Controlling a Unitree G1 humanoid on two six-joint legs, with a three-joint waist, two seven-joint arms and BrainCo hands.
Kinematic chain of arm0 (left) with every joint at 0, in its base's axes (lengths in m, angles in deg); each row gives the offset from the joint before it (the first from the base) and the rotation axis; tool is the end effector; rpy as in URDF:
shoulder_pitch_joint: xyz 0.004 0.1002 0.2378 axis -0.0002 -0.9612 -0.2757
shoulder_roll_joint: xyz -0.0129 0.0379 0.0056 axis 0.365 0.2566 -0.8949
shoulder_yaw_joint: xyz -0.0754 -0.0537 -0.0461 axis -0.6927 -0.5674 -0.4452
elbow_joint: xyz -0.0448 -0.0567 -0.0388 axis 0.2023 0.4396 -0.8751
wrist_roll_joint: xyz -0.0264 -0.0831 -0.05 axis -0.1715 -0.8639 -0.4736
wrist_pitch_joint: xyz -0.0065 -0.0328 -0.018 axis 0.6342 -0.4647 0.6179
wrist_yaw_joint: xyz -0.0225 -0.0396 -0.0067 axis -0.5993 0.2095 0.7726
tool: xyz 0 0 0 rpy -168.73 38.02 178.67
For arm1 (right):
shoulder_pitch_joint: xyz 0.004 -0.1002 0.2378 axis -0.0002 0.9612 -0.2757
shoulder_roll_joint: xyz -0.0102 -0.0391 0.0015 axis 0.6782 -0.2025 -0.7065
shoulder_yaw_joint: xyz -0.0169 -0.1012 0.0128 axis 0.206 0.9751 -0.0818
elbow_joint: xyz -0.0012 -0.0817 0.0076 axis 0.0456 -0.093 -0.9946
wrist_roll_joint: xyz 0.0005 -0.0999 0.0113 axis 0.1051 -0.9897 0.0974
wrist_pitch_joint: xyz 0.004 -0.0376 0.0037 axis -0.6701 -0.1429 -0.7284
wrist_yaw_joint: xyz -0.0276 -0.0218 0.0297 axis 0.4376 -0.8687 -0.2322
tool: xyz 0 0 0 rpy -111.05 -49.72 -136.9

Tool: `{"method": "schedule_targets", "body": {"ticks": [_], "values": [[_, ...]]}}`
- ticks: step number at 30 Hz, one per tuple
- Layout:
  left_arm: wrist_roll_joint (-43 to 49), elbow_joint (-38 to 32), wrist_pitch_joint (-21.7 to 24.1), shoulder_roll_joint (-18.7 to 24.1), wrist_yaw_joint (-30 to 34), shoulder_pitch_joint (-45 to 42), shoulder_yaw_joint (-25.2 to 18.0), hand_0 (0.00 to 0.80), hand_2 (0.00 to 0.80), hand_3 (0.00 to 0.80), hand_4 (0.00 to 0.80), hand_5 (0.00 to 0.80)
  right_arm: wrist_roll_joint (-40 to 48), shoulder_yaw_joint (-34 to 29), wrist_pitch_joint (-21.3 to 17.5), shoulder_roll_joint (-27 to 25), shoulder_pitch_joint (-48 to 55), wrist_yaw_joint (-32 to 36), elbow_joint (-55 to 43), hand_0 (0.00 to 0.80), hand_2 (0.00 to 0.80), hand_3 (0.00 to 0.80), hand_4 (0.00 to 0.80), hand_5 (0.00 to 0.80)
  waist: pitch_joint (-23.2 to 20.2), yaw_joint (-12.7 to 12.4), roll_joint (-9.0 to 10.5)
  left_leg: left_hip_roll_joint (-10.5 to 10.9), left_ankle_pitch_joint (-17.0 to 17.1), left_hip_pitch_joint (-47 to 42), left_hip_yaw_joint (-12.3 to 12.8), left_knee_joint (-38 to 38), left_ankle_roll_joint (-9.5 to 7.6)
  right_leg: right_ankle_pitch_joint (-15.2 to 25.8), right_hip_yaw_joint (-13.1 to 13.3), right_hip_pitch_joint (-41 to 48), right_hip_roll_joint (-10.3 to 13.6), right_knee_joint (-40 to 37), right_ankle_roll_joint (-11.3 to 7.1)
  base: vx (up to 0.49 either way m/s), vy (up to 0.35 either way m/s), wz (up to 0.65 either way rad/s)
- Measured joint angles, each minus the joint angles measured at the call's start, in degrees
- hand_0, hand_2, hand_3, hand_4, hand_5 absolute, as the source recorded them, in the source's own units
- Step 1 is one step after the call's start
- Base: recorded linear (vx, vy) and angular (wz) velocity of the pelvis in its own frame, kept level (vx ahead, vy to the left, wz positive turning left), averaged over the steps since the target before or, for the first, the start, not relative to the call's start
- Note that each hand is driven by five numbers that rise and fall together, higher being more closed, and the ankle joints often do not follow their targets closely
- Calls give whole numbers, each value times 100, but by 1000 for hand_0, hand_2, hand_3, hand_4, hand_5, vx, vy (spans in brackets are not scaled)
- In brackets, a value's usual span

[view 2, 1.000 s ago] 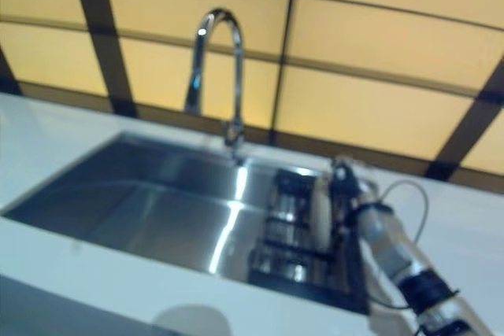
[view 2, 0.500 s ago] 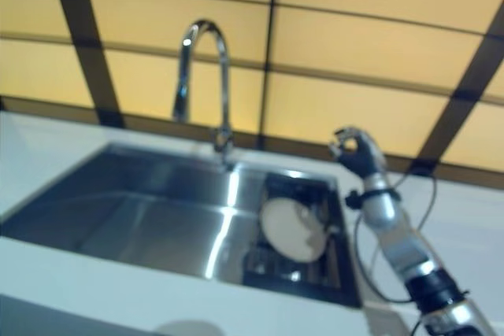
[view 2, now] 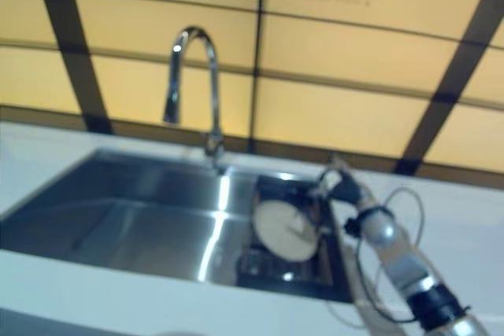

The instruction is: Take plates into dishwasher

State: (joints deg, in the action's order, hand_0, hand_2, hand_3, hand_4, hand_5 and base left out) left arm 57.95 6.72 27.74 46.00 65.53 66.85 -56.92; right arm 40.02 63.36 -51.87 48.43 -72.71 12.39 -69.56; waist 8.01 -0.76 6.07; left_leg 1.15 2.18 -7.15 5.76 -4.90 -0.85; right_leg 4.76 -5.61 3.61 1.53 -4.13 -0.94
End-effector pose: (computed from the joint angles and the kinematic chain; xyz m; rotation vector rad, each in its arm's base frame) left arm 0.0832 0.2397 -0.1042 0.5491 1.1352 -0.2191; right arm 0.2726 -0.2194 0.1501 -0.8624 -0.1446 0.1330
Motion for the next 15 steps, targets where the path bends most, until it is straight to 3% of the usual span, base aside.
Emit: {"method": "schedule_targets", "body": {"ticks": [15], "values": [[-2,52,8,10,-36,-24,-3,0,0,0,0,0,-12,216,106,7,542,1212,-676,0,0,0,0,0,-33,1,53,0,-16,1,17,-22,8,0,0,-5,5,-3,0,0,0,0]]}}
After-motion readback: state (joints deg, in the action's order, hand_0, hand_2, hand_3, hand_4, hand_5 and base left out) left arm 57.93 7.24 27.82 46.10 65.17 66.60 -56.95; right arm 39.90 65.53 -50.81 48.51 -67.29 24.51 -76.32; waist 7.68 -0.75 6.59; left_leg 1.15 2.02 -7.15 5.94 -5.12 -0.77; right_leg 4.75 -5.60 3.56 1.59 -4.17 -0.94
